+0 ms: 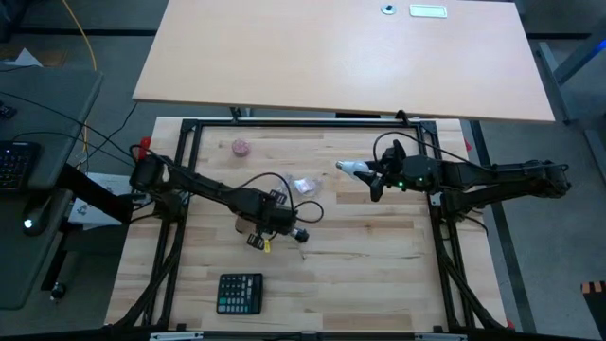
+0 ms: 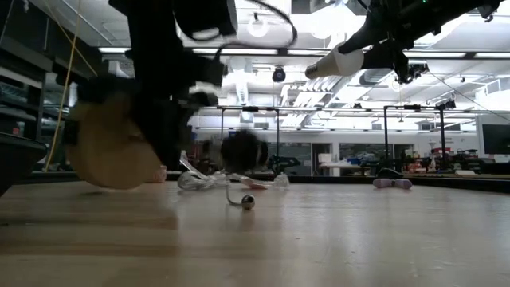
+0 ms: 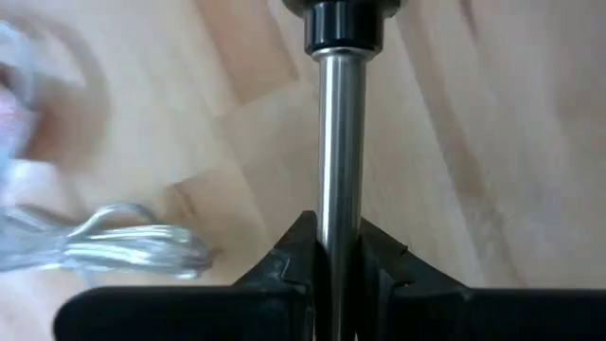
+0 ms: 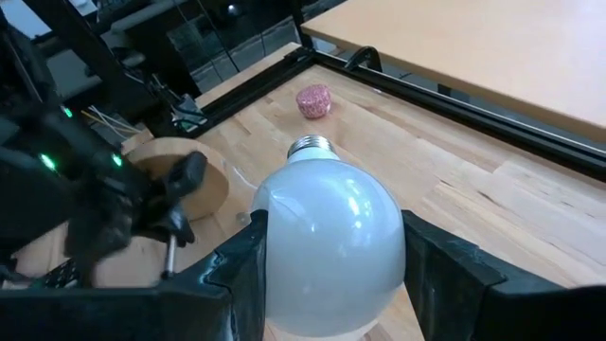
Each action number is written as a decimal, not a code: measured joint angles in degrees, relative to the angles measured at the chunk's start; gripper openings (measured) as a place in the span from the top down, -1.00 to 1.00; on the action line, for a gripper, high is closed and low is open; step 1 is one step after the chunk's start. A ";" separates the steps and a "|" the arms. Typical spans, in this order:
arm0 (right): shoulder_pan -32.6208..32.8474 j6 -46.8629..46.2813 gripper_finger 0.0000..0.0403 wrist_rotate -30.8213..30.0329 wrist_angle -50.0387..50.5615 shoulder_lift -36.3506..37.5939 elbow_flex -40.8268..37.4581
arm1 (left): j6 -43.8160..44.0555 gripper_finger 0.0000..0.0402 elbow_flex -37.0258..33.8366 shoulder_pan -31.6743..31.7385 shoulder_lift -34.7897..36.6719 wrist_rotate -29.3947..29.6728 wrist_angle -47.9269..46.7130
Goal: Screw lightbulb
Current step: Put the brown lamp on the table, then put the white lightbulb on the table, then return to Home Position
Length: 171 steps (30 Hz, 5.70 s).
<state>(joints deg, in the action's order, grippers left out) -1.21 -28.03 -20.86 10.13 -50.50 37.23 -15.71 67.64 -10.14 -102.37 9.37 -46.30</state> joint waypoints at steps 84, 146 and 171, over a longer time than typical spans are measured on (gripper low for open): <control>0.11 -8.57 0.03 10.64 0.01 -0.31 0.00 | 46.17 -0.13 -43.54 5.84 74.86 25.53 53.96; 12.63 -1.45 -0.46 4.55 -55.28 -0.64 -36.63 | 43.62 -0.13 -43.54 6.04 78.01 37.29 56.04; 12.39 2.52 -0.46 4.77 -21.82 -0.17 -36.72 | 36.49 -0.13 -44.28 5.85 77.16 29.42 38.82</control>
<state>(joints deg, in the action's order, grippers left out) 11.18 -25.52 -16.09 -11.69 -50.67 0.51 20.78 23.35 -4.29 -25.21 38.79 -7.48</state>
